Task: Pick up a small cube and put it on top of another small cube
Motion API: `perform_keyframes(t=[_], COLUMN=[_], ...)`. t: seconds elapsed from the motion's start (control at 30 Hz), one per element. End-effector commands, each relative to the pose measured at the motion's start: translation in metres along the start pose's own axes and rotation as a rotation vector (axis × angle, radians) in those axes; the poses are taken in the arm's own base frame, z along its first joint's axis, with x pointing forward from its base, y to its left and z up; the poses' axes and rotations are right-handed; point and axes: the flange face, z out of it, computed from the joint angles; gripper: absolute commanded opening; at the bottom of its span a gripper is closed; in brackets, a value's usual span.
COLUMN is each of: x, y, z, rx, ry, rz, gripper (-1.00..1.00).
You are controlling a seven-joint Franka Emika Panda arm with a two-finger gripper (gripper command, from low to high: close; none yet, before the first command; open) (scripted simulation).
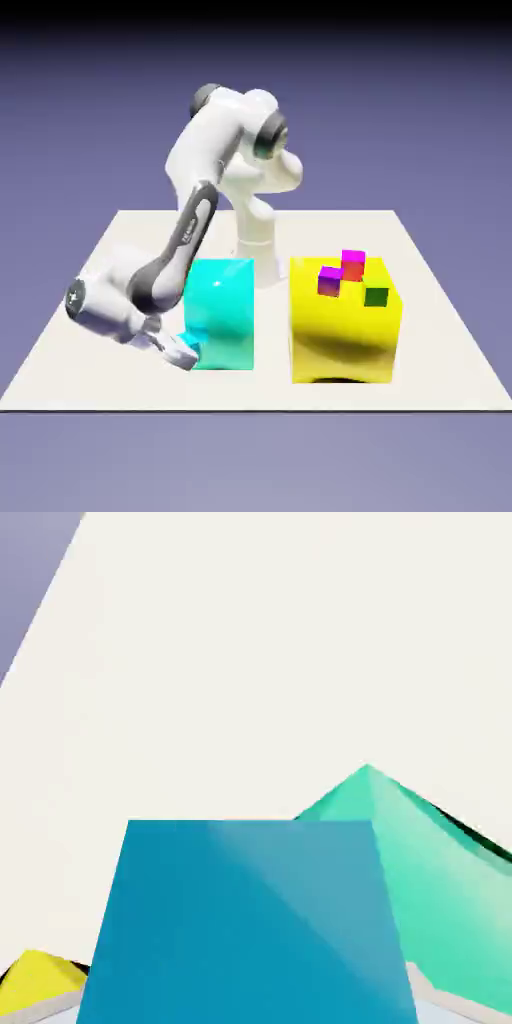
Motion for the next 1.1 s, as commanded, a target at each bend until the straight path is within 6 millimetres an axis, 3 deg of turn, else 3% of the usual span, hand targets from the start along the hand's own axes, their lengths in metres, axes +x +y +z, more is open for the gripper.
perform_keyframes(t=[0.0,0.27,0.4,0.53,0.73,0.87,0.9,0.97,1.07], x=[-0.014,-0.131,-0.246,-0.363,-0.479,-0.521,-0.524,-0.522,-0.493], y=[-0.005,-0.037,-0.039,-0.018,0.043,0.09,0.099,0.1,0.095], z=[0.0,0.001,0.012,0.032,0.078,0.114,0.121,0.123,0.141], rx=[-0.04,-0.352,-0.543,-0.724,-0.844,-0.854,-0.844,-0.835,-0.835], ry=[0.035,0.309,0.493,0.687,0.852,0.881,0.867,0.854,0.855], rz=[-0.062,-0.531,-0.797,-1.029,-1.196,-1.237,-1.231,-1.221,-1.22], gripper=[-1.0,-1.0,-1.0,-1.0,-1.0,-1.0,-1.0,-1.0,-1.0])
